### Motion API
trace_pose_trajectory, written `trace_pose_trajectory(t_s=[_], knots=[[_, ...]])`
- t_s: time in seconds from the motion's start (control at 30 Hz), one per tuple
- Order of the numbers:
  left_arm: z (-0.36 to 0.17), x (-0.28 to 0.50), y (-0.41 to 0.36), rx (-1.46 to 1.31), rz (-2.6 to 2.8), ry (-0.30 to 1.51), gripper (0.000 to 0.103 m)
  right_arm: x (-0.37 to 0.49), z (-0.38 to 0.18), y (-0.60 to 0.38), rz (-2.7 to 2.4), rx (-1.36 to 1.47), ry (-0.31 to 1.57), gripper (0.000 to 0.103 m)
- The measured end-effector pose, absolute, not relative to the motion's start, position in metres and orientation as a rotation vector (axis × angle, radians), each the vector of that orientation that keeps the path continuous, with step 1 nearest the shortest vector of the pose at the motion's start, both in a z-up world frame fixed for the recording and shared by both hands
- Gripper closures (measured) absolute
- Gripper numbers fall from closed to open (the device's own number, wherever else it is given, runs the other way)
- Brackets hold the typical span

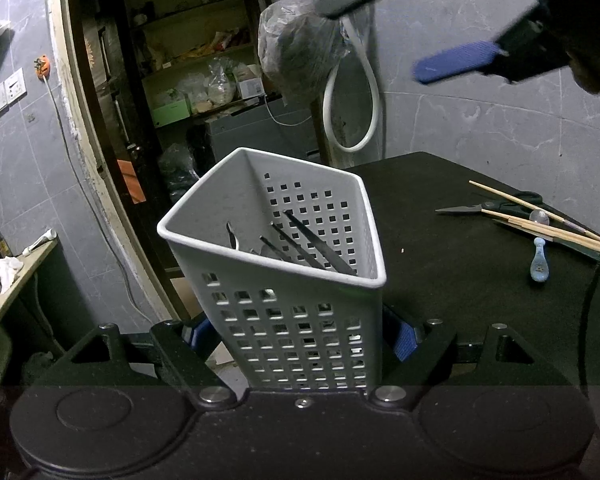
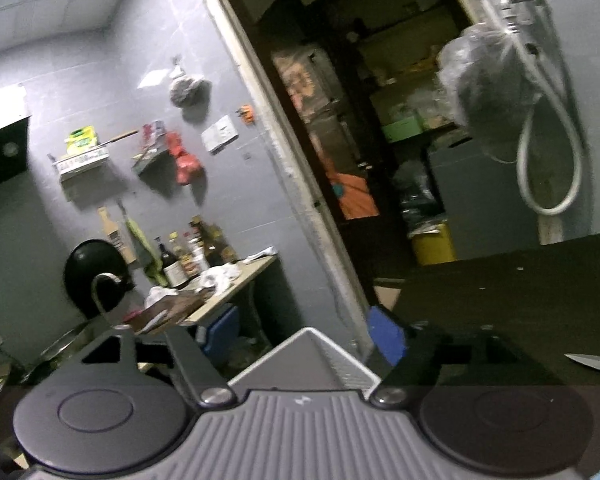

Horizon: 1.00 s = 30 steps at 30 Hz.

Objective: Organize utensils
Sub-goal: 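Lift the fork with the right tool, lower it into the caddy, release, then move the open right tool back to the remaining utensil pile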

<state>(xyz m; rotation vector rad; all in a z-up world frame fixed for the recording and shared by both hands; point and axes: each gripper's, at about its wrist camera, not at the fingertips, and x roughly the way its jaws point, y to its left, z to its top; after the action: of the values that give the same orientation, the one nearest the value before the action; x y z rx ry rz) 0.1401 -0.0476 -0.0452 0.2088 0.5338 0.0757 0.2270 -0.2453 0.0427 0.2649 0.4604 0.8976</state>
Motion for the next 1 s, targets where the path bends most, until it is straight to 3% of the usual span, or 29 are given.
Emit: trace_pose_trajectory(t_s=[0.3,0.67,1.0], knots=[[-0.045,0.14,-0.048,0.209,0.076,0.534,0.019,0.231,0.018,-0.297,0.638,0.257,0.512,0.002],[-0.045,0.141,-0.048,0.209,0.076,0.535,0.019,0.232,-0.047,-0.361,0.245,0.236,0.7,0.0],[-0.045,0.141,-0.049,0.209,0.077,0.535,0.019,0.235,-0.088,-0.362,0.219,0.253,0.829,0.0]])
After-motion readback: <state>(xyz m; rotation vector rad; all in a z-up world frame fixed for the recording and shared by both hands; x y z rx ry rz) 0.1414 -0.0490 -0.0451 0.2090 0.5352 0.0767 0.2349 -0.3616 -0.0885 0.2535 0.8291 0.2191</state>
